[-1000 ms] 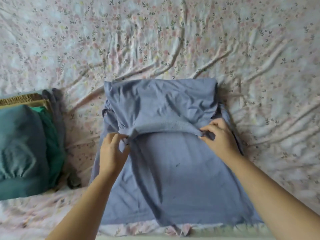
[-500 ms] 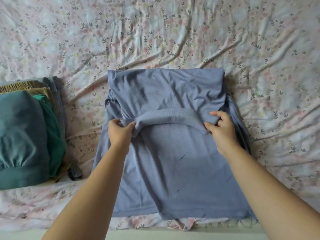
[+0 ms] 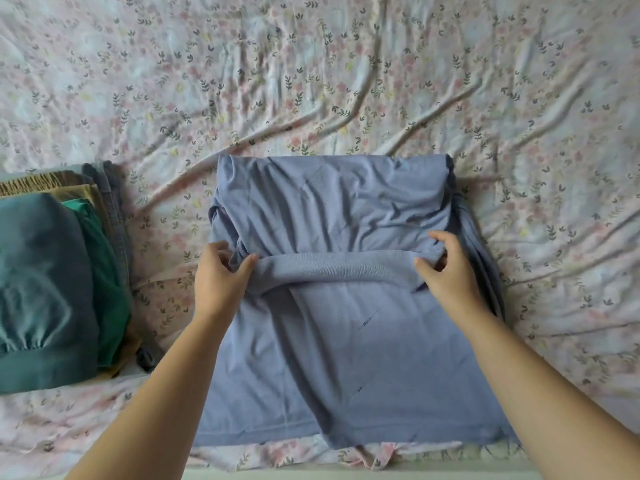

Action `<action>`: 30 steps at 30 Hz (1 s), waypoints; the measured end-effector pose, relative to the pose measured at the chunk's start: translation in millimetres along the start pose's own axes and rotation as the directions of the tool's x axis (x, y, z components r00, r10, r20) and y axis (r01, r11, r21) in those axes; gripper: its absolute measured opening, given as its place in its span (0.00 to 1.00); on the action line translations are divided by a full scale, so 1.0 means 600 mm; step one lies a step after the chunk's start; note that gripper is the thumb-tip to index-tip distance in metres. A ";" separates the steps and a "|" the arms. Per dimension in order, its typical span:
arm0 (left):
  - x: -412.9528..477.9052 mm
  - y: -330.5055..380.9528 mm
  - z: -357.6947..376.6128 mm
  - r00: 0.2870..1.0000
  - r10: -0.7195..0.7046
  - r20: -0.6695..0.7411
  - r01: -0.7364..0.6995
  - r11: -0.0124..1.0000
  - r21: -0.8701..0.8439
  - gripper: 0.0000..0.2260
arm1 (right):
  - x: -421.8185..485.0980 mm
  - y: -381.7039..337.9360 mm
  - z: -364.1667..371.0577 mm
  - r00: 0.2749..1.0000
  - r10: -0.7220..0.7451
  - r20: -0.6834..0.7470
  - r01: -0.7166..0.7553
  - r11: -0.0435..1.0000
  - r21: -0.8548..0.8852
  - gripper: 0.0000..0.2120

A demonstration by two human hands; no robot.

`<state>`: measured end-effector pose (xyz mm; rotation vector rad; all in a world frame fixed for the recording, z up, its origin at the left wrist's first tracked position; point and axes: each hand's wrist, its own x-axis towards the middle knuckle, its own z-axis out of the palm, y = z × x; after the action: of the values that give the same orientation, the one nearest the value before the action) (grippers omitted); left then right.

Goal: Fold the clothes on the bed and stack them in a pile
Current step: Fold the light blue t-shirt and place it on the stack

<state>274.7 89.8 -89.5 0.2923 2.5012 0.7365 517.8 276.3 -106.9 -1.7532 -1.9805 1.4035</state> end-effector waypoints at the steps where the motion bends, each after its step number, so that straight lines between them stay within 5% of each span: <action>1: 0.005 0.008 -0.005 0.999 0.022 -0.029 -0.022 1.000 -0.004 0.24 | 0.004 -0.004 -0.001 0.998 -0.025 -0.050 0.026 1.000 0.015 0.22; 6: 0.062 0.064 -0.019 0.996 0.007 -0.083 -0.013 0.997 -0.079 0.20 | 0.061 -0.060 -0.006 0.976 -0.027 -0.214 0.045 0.996 0.082 0.26; 11: 0.135 0.105 -0.010 1.000 0.000 -0.026 -0.003 0.995 -0.095 0.16 | 0.126 -0.107 -0.004 0.987 0.086 -0.136 -0.073 0.992 0.100 0.13; 13: 0.153 0.116 -0.002 1.000 -0.005 -0.010 0.004 0.994 -0.111 0.15 | 0.143 -0.111 -0.003 0.992 0.085 -0.092 -0.075 0.991 0.113 0.15; 18: 0.190 0.117 0.016 0.997 0.035 -0.065 -0.044 0.988 -0.150 0.07 | 0.171 -0.124 -0.009 0.991 0.091 -0.102 -0.043 0.916 0.399 0.12; 23: 0.210 0.084 0.023 0.989 -0.141 0.051 0.144 0.799 -0.584 0.05 | 0.205 -0.106 -0.006 0.977 0.178 -0.119 -0.105 0.883 0.457 0.08; 27: 0.206 0.085 0.021 0.995 -0.097 0.019 0.093 0.853 -0.514 0.08 | 0.208 -0.099 0.001 0.973 0.043 -0.226 0.011 0.972 0.233 0.13; 30: 0.207 0.104 0.004 0.992 -0.042 -0.117 0.015 0.975 -0.223 0.14 | 0.202 -0.100 -0.004 0.951 -0.086 -0.296 0.112 0.991 0.073 0.08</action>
<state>174.8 184.5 -108.0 0.1344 2.4988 1.0395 439.8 386.2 -117.7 -1.6846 -1.7935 1.1085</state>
